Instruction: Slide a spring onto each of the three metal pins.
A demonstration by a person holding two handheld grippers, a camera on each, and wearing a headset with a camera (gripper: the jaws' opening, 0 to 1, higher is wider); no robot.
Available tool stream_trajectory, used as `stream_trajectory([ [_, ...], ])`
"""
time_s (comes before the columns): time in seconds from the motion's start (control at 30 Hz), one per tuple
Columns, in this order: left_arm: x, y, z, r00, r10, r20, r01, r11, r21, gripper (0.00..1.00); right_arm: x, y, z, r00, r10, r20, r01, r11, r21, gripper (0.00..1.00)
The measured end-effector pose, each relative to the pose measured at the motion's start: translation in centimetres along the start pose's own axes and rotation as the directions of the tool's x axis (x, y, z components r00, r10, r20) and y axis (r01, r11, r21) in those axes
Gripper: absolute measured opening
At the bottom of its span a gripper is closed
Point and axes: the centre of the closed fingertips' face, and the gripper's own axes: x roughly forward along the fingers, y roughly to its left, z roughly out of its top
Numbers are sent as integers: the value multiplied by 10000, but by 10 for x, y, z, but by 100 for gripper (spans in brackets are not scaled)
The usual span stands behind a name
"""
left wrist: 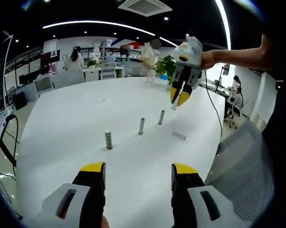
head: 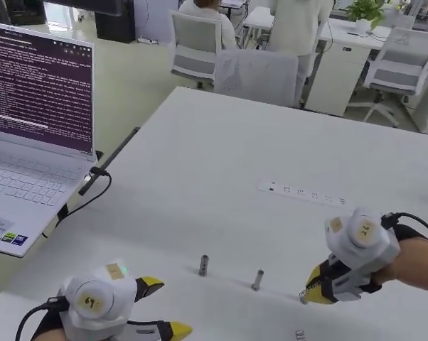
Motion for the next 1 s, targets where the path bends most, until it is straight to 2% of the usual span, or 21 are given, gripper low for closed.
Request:
stream_trajectory([
  [0.6,-7,5,-4,9997,226,-49,-227,9994,-244,58,10,-34,22,9999,-91,-112,87,9994,-332,8],
  [1.0,-11,10,-10,9991,386,-146,-392,9984,-407,58,27,-44,33,9999,69,-97,-72,9993,-361,8],
])
